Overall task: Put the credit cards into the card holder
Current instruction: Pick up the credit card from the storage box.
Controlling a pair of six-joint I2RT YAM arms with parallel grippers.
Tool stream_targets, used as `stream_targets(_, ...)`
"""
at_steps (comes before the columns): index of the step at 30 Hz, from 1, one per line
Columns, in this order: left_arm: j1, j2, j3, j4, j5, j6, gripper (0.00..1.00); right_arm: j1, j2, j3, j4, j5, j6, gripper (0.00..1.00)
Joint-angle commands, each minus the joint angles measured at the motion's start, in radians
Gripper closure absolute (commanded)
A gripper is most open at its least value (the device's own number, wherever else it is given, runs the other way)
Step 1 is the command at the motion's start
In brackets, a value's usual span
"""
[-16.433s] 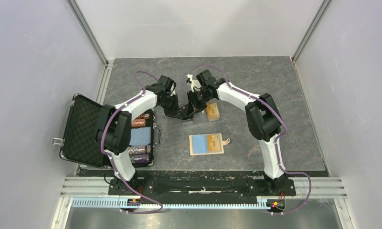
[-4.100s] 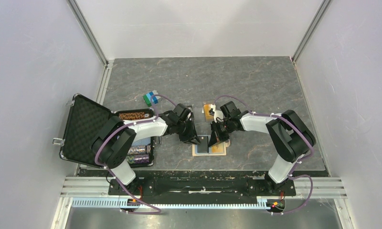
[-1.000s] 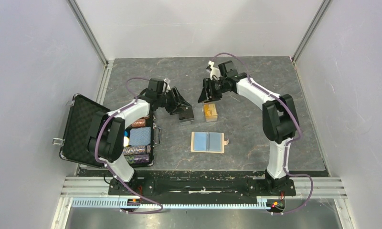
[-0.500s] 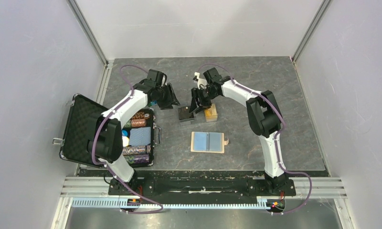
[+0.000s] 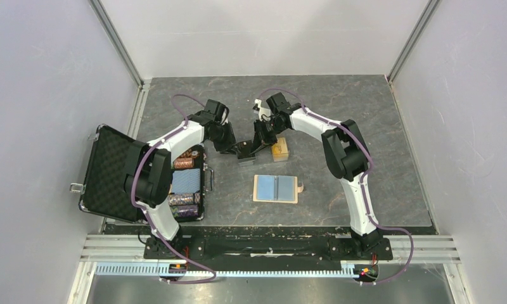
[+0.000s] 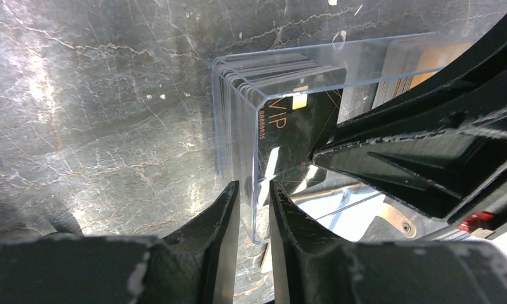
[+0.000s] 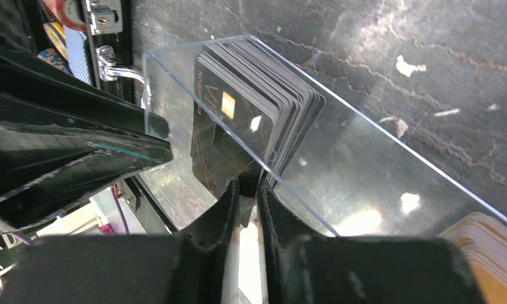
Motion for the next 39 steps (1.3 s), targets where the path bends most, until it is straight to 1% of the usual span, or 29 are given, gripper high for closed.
stream_targets(1, -0.016, 0.010, -0.011, 0.048, 0.030, -0.012, 0.72, 0.009, 0.016, 0.031, 0.049, -0.041, 0.033, 0.96)
stream_targets(2, -0.017, 0.010, -0.014, 0.048, 0.029, -0.012, 0.74, 0.010, 0.016, 0.031, 0.055, -0.045, 0.042, 1.00)
stream_targets(7, -0.017, 0.006, -0.022, 0.047, 0.020, -0.012, 0.78, 0.009, 0.000, 0.024, 0.071, -0.050, 0.066, 1.00)
stream_targets(15, -0.017, 0.007, -0.020, 0.018, -0.015, -0.002, 0.82, 0.009, -0.046, -0.002, 0.044, 0.026, 0.041, 1.00)
stream_targets(17, -0.017, 0.011, -0.018, 0.010, -0.021, -0.004, 0.83, 0.009, -0.060, -0.008, 0.041, 0.040, 0.036, 0.95)
stream_targets(19, -0.017, 0.017, -0.017, 0.007, -0.021, -0.005, 0.84, 0.009, -0.066, -0.013, 0.037, 0.050, 0.033, 0.81)
stream_targets(20, -0.017, 0.017, -0.017, 0.007, -0.020, -0.004, 0.84, 0.011, -0.068, -0.016, 0.039, 0.053, 0.030, 0.80)
stream_targets(21, -0.018, 0.018, -0.017, 0.007, -0.020, -0.003, 0.85, 0.011, -0.067, -0.018, 0.038, 0.053, 0.027, 0.80)
stream_targets(23, -0.017, 0.019, -0.017, 0.007, -0.023, -0.001, 0.85, 0.010, -0.060, -0.020, 0.035, 0.051, 0.024, 0.85)
stream_targets(27, -0.017, 0.022, -0.017, 0.004, -0.026, 0.003, 0.85, 0.016, -0.060, -0.017, 0.034, 0.055, 0.024, 0.99)
stream_targets(32, -0.016, 0.027, -0.020, 0.004, -0.030, 0.003, 0.86, 0.022, -0.075, 0.010, 0.004, 0.093, 0.015, 1.00)
stream_targets(39, -0.017, 0.034, -0.021, 0.004, -0.031, 0.004, 0.88, 0.037, -0.085, 0.075, -0.081, 0.166, -0.033, 1.00)
